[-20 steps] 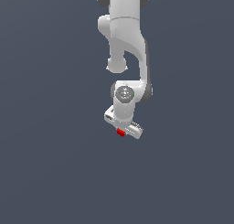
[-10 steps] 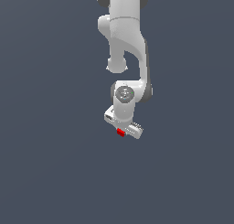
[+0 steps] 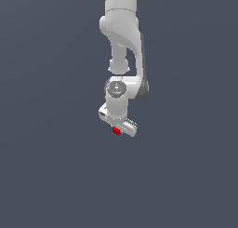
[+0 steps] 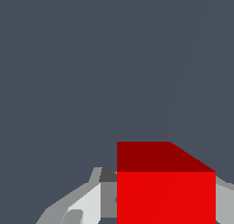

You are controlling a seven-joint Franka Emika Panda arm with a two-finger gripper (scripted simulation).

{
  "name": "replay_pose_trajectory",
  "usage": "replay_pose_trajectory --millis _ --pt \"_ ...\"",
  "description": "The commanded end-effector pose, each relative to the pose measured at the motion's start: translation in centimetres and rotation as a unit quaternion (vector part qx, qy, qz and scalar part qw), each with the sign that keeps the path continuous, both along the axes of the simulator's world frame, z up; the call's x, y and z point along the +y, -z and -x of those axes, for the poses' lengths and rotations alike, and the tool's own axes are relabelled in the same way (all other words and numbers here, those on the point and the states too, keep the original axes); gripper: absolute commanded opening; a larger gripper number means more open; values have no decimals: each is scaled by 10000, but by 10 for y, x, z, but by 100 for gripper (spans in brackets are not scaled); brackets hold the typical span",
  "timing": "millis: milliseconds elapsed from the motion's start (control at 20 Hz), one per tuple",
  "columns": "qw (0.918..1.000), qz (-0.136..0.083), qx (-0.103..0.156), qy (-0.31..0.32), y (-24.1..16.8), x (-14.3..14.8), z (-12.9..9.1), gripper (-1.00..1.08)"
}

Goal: Pick up the red cube and move it to a goal position.

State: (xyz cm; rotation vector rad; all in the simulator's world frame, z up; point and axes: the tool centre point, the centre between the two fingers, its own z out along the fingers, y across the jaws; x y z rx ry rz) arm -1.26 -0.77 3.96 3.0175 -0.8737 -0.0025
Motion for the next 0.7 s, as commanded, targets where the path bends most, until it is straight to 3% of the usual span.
replay_pose_trajectory --millis 0,350,650 --pt "10000 -2 -7 9 -11 -20 7 -100" --pt "10000 -2 -7 9 -38 -68 24 -100" --pt "10000 -2 -7 9 -45 -82 28 -100"
